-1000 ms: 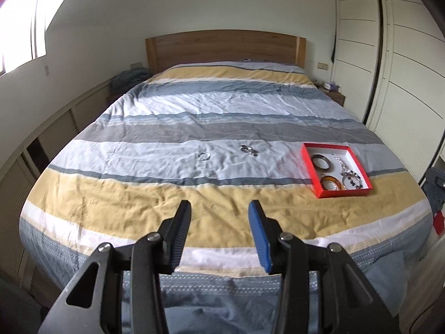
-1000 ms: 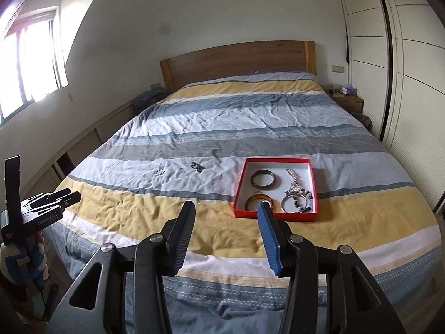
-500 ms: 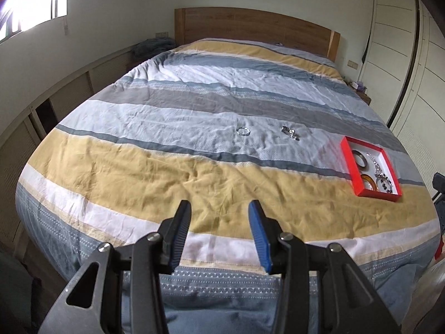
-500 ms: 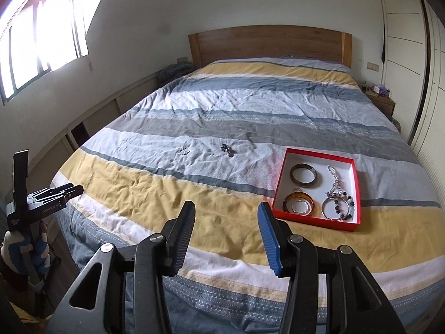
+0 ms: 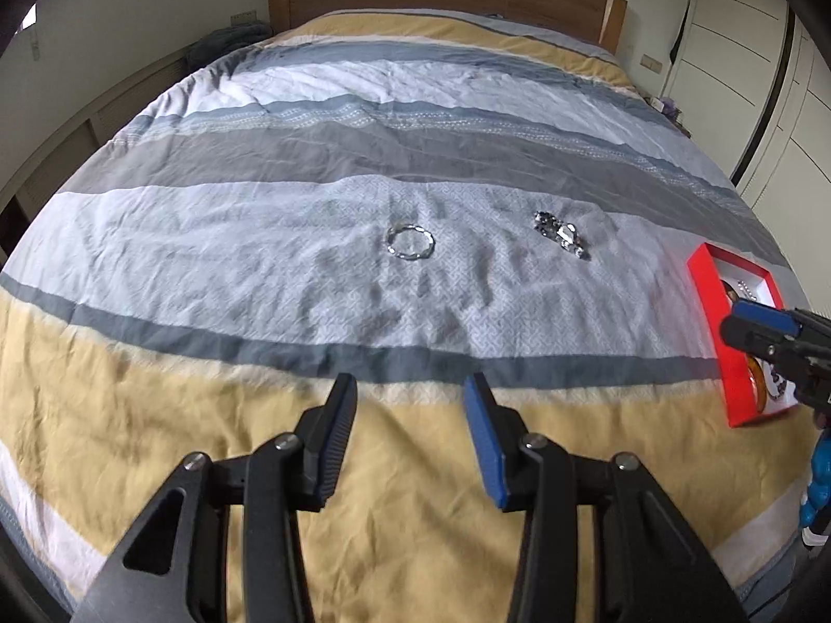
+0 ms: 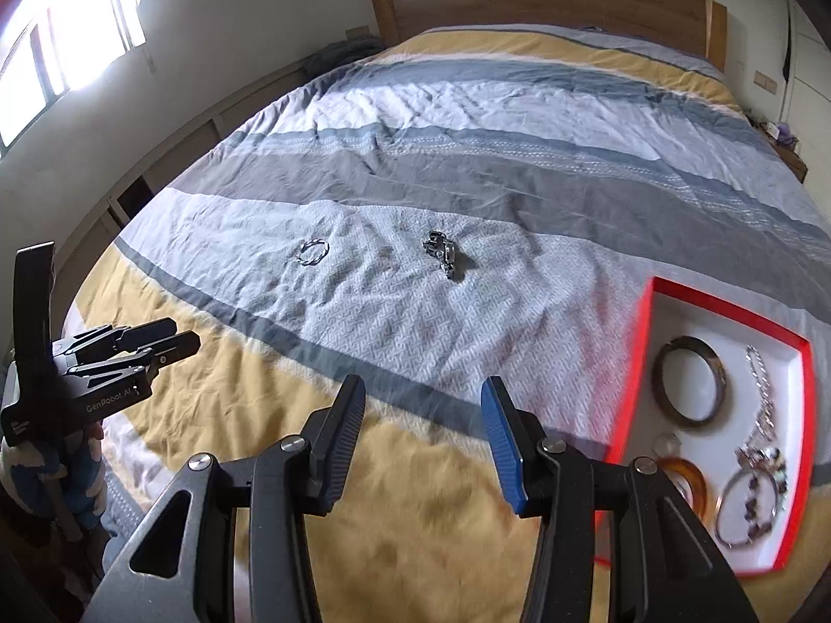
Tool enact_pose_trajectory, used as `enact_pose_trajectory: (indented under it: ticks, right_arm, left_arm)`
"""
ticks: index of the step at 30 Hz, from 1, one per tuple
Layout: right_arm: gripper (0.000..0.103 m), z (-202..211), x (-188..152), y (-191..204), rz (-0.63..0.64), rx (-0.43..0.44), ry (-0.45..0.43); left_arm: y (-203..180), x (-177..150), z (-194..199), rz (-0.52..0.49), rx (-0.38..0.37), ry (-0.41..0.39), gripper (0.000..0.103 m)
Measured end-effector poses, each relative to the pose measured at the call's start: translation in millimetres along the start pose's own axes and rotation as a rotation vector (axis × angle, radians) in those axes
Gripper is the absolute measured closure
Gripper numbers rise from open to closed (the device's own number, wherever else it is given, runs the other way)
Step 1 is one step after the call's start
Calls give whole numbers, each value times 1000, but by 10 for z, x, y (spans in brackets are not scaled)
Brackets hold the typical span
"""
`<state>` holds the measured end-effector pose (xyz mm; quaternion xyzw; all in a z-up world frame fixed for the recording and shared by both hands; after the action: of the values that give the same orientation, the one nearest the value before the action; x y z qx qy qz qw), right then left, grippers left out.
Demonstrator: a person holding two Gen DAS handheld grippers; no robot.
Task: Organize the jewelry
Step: 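Grasp the second twisted silver hoop with the left tool while the right tool grasps the silver watch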
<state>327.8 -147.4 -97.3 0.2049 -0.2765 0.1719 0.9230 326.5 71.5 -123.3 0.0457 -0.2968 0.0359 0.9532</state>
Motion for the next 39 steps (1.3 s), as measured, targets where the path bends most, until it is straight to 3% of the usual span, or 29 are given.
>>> enact_pose_trajectory:
  ticks: [8, 17, 21, 23, 31, 39]
  right_arm:
    - [57, -1078, 478, -295, -27, 17, 52]
    - [57, -1663, 765, -354, -9, 30, 56]
    - [77, -1806, 856, -356, -3, 30, 43]
    - [87, -1823, 858, -367, -4, 30, 38]
    - [87, -1491, 730, -278, -29, 71, -3]
    - [87, -810, 630, -7, -27, 110, -62]
  left_arm:
    - [-48, 392, -863, 29, -7, 49, 62]
    - [-141, 724, -1291, -21, 25, -5, 63]
    - [-156, 749, -1307, -31, 42, -31, 66]
    - [-158, 748, -1277, -33, 48, -45, 66]
    - [-178, 657, -1000, 6, 12, -48, 66]
    - [-315, 582, -442, -12, -10, -76, 66]
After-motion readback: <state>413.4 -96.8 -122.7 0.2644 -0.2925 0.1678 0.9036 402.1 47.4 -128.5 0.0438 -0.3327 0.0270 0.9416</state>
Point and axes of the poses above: each gripper's, at about its wrist camera, not at the fingertips, and z roughly against the way its jaws point, y to its left, x to its top, the point moved 9 cm from there along -z, roughly the way its jaws point, and after that the axes turned 8 degrees about x, right-handed, at the moved point
